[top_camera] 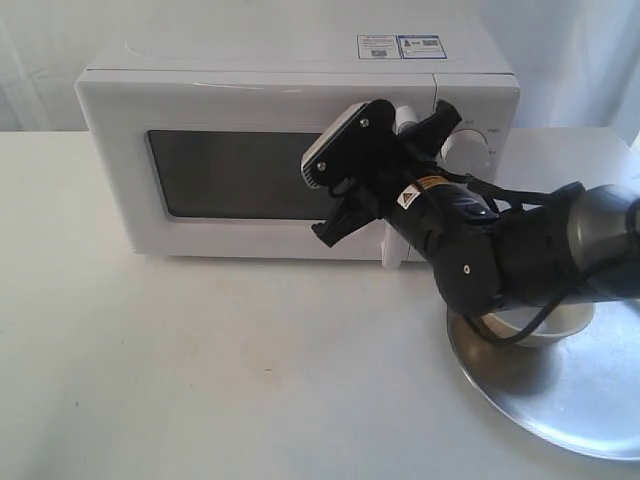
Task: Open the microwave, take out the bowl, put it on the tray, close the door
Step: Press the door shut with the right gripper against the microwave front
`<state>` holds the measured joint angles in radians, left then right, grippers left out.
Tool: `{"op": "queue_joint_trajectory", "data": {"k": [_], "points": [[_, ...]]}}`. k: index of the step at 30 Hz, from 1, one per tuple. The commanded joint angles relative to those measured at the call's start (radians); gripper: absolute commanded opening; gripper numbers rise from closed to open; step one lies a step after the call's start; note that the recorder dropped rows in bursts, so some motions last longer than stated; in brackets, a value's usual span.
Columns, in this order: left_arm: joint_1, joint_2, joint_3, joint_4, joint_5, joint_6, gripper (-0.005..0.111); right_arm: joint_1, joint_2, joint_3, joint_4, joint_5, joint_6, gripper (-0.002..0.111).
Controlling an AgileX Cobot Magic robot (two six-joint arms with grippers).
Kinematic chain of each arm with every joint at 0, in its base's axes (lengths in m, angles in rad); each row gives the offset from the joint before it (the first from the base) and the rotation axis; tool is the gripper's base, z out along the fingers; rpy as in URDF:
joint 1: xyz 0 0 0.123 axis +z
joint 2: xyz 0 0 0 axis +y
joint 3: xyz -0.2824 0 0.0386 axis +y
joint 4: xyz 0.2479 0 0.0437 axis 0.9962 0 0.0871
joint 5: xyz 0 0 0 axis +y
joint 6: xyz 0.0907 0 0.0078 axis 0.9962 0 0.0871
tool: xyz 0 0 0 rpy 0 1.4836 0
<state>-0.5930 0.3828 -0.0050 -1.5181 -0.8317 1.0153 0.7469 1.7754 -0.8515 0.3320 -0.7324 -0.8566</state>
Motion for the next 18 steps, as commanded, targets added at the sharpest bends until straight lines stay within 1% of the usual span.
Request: {"op": "queue_joint_trajectory", "data": {"k": [1,3,5,11,13,18], "points": [[-0.007,0.0,0.005,0.127,-0.068,-0.136,0.0,-0.007,-0.012,-0.003,-0.089,-0.016,0.011,0.0],[-0.007,0.0,0.005,0.129,-0.092,-0.138,0.0,0.024,-0.034,0.008,-0.156,-0.016,0.032,0.0],[-0.007,0.0,0.005,0.129,-0.084,-0.138,0.0,0.057,-0.066,0.025,-0.153,-0.025,0.059,0.0],[-0.007,0.0,0.005,0.129,0.028,-0.138,0.0,0.139,-0.221,0.102,-0.153,-0.122,0.214,0.0],[-0.007,0.0,0.005,0.129,0.048,-0.138,0.0,0.168,-0.303,0.142,-0.153,-0.122,0.233,0.0],[-0.007,0.0,0.005,0.129,0.047,-0.138,0.0,0.231,-0.544,0.288,-0.151,-0.122,0.233,0.0]]}}
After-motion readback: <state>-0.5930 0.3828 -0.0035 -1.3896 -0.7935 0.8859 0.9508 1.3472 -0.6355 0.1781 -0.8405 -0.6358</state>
